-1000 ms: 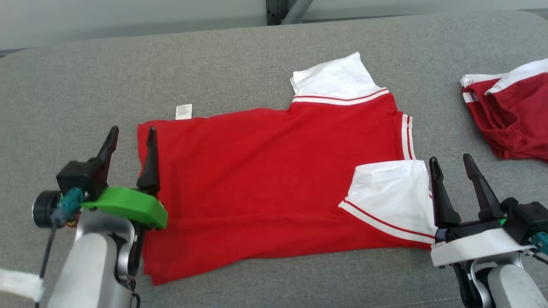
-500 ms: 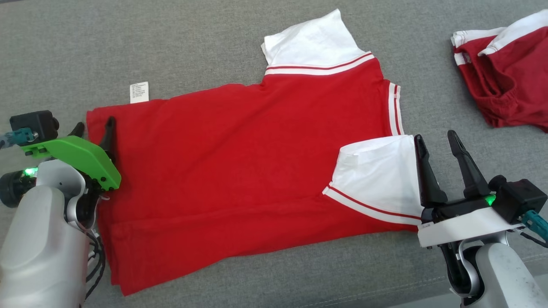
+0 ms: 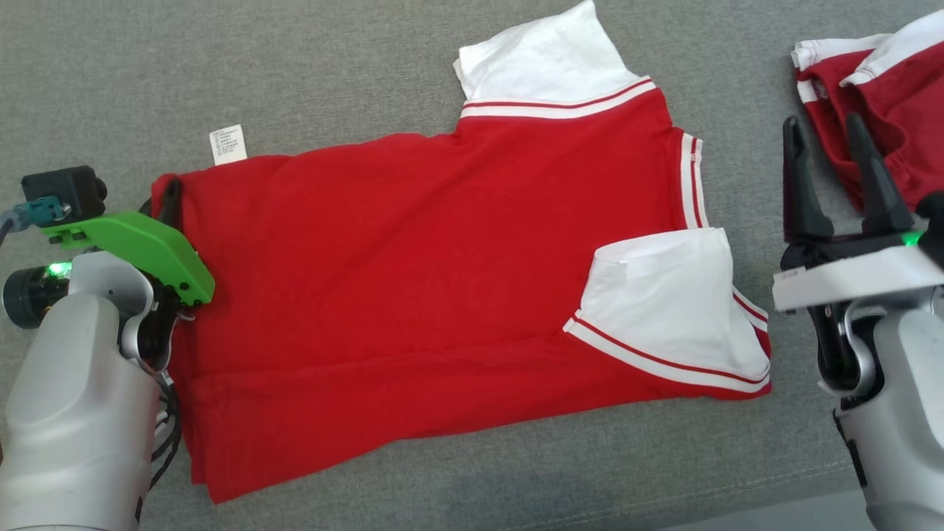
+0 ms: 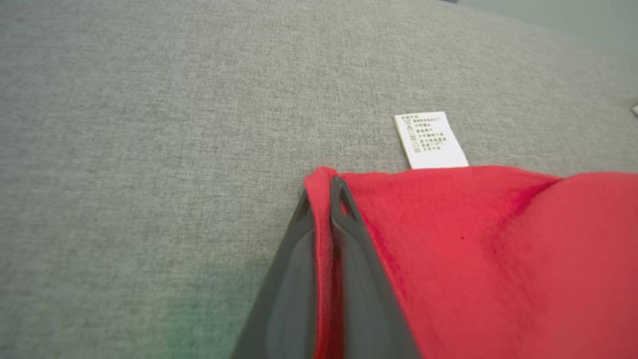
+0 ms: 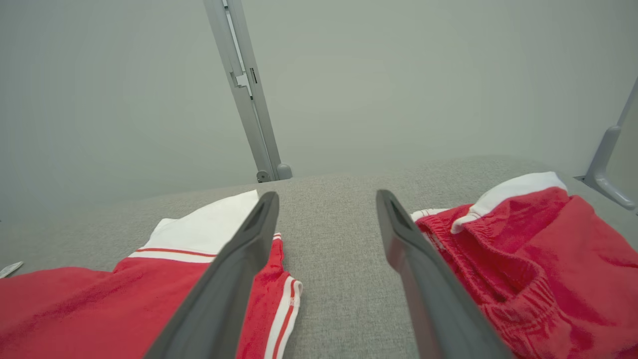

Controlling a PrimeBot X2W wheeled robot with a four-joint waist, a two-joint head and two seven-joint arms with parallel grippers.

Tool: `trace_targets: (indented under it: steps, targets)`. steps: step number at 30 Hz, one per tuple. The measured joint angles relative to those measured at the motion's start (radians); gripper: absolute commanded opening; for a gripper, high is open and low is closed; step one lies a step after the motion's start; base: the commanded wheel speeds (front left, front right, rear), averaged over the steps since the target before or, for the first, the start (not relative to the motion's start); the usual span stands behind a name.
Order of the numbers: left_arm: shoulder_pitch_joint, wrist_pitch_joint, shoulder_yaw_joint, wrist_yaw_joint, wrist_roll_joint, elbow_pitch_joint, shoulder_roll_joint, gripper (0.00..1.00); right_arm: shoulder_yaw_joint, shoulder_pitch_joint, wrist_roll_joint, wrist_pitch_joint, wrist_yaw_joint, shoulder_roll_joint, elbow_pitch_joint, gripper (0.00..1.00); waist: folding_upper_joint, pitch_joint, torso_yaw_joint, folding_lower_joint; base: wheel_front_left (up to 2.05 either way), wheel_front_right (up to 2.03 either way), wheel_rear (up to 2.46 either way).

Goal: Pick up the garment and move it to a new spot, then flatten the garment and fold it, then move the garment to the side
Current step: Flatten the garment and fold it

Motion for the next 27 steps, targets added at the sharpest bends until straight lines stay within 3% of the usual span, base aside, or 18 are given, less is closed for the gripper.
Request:
trace_targets:
  steps: [6,14,27]
  targets:
    - [-0.060,-0.031,-0.072,0.000,0.000,0.002,-0.037,0.00,0.036,-0.231,0.054,0.000,0.000,-0.057,0.150,1.00,0.0000,0.027,0.043,0.0000,0.00,0.00,0.00]
    - [-0.159,-0.061,-0.207,0.000,-0.021,-0.010,-0.110,0.00,0.250,-0.552,0.157,0.054,0.000,-0.134,0.473,1.00,0.0000,0.083,0.144,0.0001,0.00,0.00,0.00]
    - [-0.219,-0.125,-0.315,-0.004,-0.074,0.021,-0.133,0.00,0.557,-0.756,0.312,0.234,0.000,-0.192,0.692,1.00,0.0000,0.143,0.235,0.0000,0.00,0.00,0.00]
